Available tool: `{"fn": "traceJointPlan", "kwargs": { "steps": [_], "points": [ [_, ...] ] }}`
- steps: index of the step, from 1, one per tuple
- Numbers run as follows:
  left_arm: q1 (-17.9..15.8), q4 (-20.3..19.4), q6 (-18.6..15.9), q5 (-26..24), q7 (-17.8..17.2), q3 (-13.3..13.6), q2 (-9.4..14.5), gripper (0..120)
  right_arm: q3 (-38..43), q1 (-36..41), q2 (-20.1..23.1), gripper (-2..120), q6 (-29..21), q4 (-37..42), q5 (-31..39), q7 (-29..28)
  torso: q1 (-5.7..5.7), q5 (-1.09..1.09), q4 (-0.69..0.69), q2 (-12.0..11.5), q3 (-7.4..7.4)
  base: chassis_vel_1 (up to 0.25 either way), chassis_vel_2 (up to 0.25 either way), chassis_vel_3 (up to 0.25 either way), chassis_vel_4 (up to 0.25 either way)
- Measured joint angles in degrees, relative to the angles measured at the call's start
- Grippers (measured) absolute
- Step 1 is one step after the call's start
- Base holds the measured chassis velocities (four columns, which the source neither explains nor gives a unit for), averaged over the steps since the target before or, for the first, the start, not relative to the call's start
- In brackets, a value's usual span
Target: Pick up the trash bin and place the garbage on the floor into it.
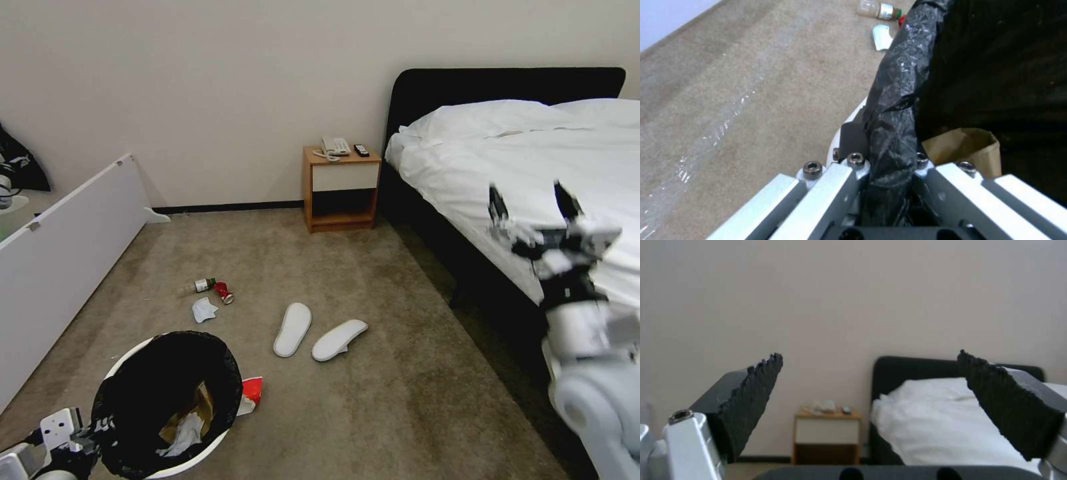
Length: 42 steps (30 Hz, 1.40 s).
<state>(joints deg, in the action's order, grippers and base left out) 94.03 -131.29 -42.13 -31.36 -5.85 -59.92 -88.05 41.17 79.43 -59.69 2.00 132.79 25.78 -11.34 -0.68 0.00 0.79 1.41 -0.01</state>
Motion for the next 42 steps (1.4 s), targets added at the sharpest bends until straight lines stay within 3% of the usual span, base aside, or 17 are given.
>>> {"fn": "traceJointPlan", "kwargs": {
  "steps": [10,16,42],
  "points": [
    [0.4,0.6,0.0,1.1,0.6,0.3,0.2,2,-0.5,12.3,-6.2,100,3.1,-0.8,-15.0,-3.7,0.0,0.01,0.0,0.0,0.0,0.0,0.0,0.0,0.0],
    [0.1,1.2,0.0,1.0,0.7,0.6,0.4,2,-3.9,13.8,-9.1,100,4.6,-3.0,-19.0,-3.7,0.0,0.01,0.0,0.0,0.01,0.0,0.0,0.0,0.0],
    [0.4,1.0,0.3,1.2,1.9,0.3,-0.1,2,-8.6,12.2,-9.5,100,5.6,-6.6,-19.6,-3.2,-0.01,0.0,0.0,0.0,0.01,0.0,0.0,0.0,0.0]
  ]
}}
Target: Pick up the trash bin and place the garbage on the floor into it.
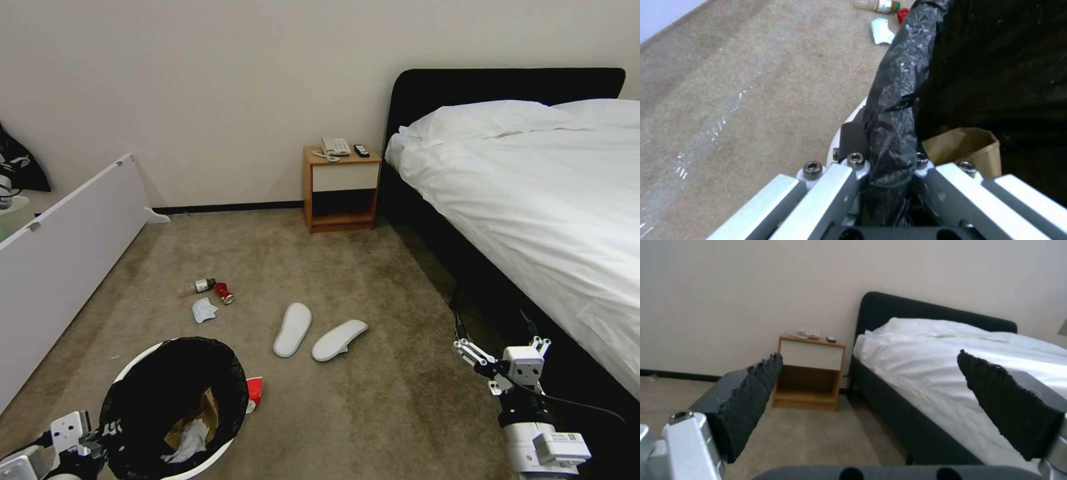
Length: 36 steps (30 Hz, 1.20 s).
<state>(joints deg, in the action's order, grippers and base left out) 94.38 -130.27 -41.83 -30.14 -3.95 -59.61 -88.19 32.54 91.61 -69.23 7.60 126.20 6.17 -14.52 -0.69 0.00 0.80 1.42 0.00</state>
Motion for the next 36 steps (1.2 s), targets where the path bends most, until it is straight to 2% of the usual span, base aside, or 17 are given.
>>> {"fn": "traceJointPlan", "kwargs": {
  "steps": [36],
  "points": [
    [0.9,-0.5,-0.1,0.2,0.3,-0.8,-0.8,2,-0.4,-1.1,0.5,100,1.1,-1.4,0.1,0.0,0.0,0.0,-0.01,0.0,0.0,0.004,0.006,0.006,0.006]
  ]
}}
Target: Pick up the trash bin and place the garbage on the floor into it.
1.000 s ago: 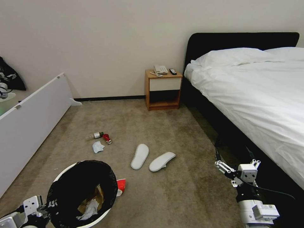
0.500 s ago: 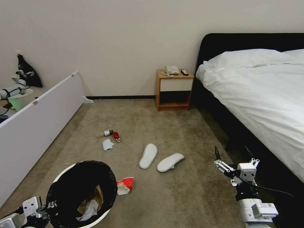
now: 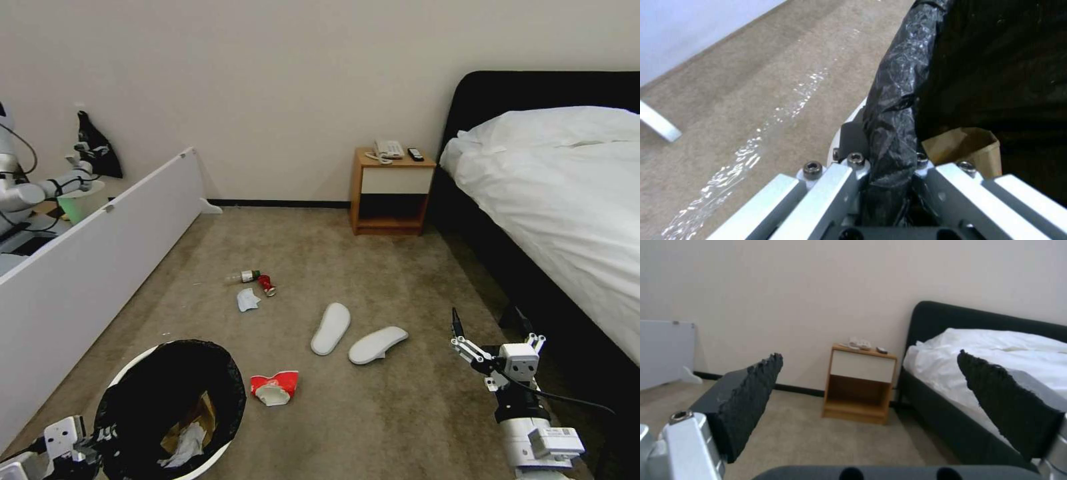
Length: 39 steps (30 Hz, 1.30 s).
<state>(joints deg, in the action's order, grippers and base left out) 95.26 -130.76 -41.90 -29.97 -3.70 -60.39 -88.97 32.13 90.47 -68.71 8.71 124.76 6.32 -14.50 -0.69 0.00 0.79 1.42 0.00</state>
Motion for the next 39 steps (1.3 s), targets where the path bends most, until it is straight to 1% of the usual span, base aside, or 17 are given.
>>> {"fn": "traceJointPlan", "kwargs": {
  "steps": [25,39],
  "points": [
    [0.5,-0.4,0.0,-0.4,0.0,-0.5,0.3,2,0.0,-0.4,-0.6,100,0.4,-0.5,-0.4,0.0,0.0,0.0,0.0,0.0,0.0,0.002,0.001,0.002,0.001],
    [0.6,0.0,0.7,0.2,0.0,-0.5,0.1,2,0.4,-0.7,-0.5,100,3.1,-1.8,-0.5,1.4,0.0,0.0,0.0,0.0,0.0,0.0,0.0,0.0,0.0]
  ]
}}
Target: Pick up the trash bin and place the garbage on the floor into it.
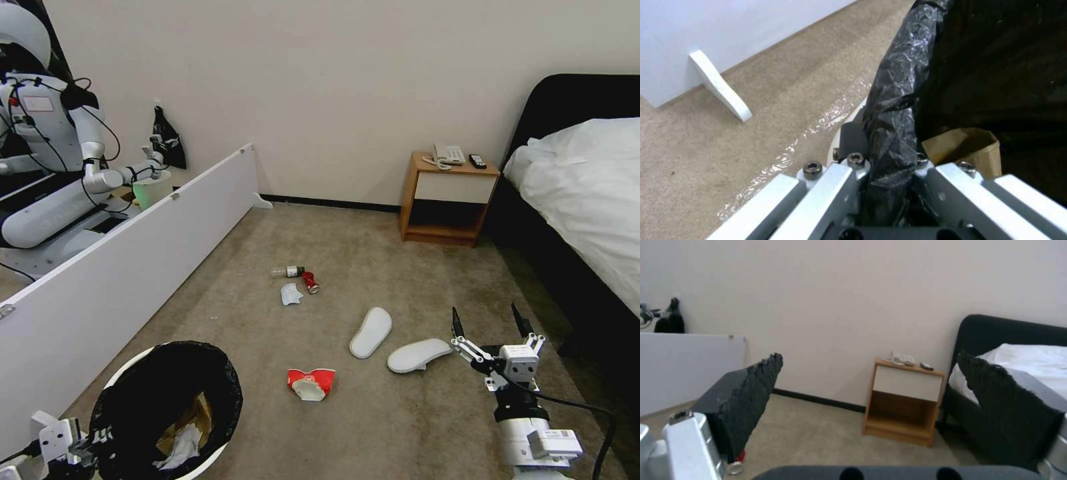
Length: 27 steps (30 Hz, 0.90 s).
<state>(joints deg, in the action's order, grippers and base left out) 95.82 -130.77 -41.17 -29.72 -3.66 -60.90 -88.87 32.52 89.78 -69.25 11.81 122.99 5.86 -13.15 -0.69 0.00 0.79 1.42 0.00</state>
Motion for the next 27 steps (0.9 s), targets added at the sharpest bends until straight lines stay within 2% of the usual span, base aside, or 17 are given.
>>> {"fn": "traceJointPlan", "kwargs": {
  "steps": [27],
  "points": [
    [-0.2,0.3,-0.2,0.0,0.2,0.2,-0.1,2,0.2,-0.4,0.0,100,0.6,-0.9,0.1,0.5,0.0,0.0,-0.02,0.0,0.0,0.0,0.0,0.0,0.0]
  ]
}}
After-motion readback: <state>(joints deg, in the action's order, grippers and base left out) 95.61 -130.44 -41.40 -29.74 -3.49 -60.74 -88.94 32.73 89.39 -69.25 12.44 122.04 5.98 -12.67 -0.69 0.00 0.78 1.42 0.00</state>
